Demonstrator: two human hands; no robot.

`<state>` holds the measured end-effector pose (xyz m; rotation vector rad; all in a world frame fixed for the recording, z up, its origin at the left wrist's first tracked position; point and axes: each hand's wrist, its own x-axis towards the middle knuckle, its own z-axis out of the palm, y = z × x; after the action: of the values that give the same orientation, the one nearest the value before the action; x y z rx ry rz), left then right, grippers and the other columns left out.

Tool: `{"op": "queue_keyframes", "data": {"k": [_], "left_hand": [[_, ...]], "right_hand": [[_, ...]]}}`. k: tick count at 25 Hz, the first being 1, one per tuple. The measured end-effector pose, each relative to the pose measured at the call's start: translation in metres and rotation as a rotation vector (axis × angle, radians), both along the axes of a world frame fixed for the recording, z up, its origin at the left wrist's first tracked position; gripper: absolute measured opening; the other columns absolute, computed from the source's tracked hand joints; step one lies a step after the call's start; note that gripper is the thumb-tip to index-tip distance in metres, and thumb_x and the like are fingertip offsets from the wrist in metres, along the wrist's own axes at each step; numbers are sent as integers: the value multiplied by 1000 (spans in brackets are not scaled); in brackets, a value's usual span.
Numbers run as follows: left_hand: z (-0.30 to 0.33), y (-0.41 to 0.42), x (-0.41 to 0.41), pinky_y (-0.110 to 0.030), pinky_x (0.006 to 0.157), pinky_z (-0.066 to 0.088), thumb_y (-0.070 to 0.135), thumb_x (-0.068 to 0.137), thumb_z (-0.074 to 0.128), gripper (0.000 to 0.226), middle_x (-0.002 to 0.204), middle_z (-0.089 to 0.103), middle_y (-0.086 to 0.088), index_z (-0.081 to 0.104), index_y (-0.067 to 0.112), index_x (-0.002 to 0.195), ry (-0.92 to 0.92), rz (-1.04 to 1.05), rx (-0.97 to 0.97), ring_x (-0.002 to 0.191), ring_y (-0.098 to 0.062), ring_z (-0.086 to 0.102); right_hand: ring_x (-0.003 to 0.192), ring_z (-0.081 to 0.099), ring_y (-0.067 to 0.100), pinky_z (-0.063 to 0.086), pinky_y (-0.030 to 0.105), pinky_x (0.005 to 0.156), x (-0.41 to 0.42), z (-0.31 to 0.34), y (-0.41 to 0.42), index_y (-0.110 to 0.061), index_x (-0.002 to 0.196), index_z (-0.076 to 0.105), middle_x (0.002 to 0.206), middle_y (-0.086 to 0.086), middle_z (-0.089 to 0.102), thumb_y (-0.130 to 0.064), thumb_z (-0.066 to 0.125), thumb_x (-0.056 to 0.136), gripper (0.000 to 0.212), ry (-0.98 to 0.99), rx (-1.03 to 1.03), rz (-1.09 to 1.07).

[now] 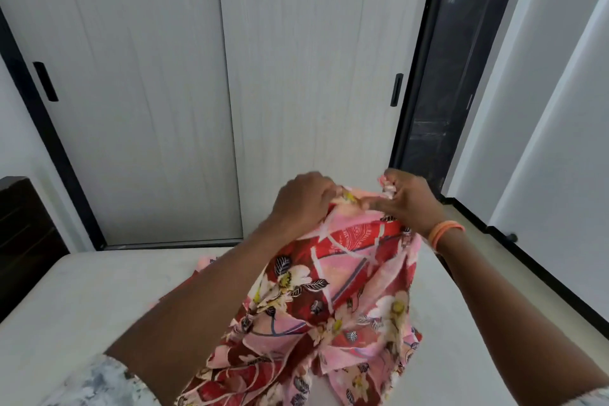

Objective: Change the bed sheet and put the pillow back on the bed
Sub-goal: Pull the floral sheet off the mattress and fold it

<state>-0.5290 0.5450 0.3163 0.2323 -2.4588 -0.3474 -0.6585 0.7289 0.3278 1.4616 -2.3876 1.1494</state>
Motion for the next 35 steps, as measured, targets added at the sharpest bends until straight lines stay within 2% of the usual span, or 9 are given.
{"op": "queue_keyframes", "data": {"k": [3,7,10,12,18,22,26,32,35], "left_hand": [[41,-14,2,-37,64,49,39,104,42,47,74,64,-6,63,4,82,-26,-55,213,72,-28,65],[85,-32,11,-39,77,58,42,97,56,47,95,74,-17,65,-4,104,-118,-320,727,82,-29,73],[106,-51,15,-45,93,54,26,93,66,39,113,71,-16,61,-1,120,-208,-469,969,104,-37,68],[119,-62,17,-39,88,53,25,89,70,39,122,68,-14,62,6,122,-298,-513,993,108,-39,65],[147,-64,17,-40,98,53,25,87,72,41,121,69,-12,63,7,123,-557,-346,824,110,-26,66],[213,-64,5,-29,63,47,34,90,66,29,93,71,-22,68,6,82,53,173,263,89,-32,70],[309,-72,27,-26,58,38,25,85,63,22,74,68,-13,65,11,69,490,337,78,74,-31,66],[283,-46,65,-25,60,47,28,93,66,16,86,69,-4,69,13,92,-309,-235,450,71,-15,60],[235,-27,52,-24,55,38,35,98,58,22,80,60,1,64,14,96,-317,-317,566,59,-10,47]], "right_hand": [[65,61,26,52,37,58,-9,34,-28,-23,94,42,75,5,64,-69,65,72,56,267,40,-160],[75,66,35,53,40,62,-11,90,-58,-19,107,58,86,11,71,-64,47,87,50,563,-78,-131],[67,65,37,51,37,54,-13,130,-74,-15,101,64,81,10,67,-36,51,89,28,930,-81,-193],[59,63,37,47,32,49,-20,157,-75,-11,98,64,77,11,64,-16,63,83,16,1008,-99,-310],[65,62,39,35,35,57,-30,204,-66,-7,95,61,83,15,65,-13,52,91,11,905,-272,-583],[90,61,38,41,44,78,-54,233,-45,-10,96,66,92,13,68,-21,47,97,22,879,-62,-786],[103,59,36,46,45,81,-47,252,-58,-12,108,62,103,12,67,-19,46,96,21,914,48,-795],[113,56,43,50,47,86,-29,301,-78,-2,117,62,117,21,63,-6,40,93,32,552,-120,-828],[111,60,43,49,43,89,-7,324,-101,-2,114,64,118,25,63,-12,42,95,31,228,-384,-626]]}}
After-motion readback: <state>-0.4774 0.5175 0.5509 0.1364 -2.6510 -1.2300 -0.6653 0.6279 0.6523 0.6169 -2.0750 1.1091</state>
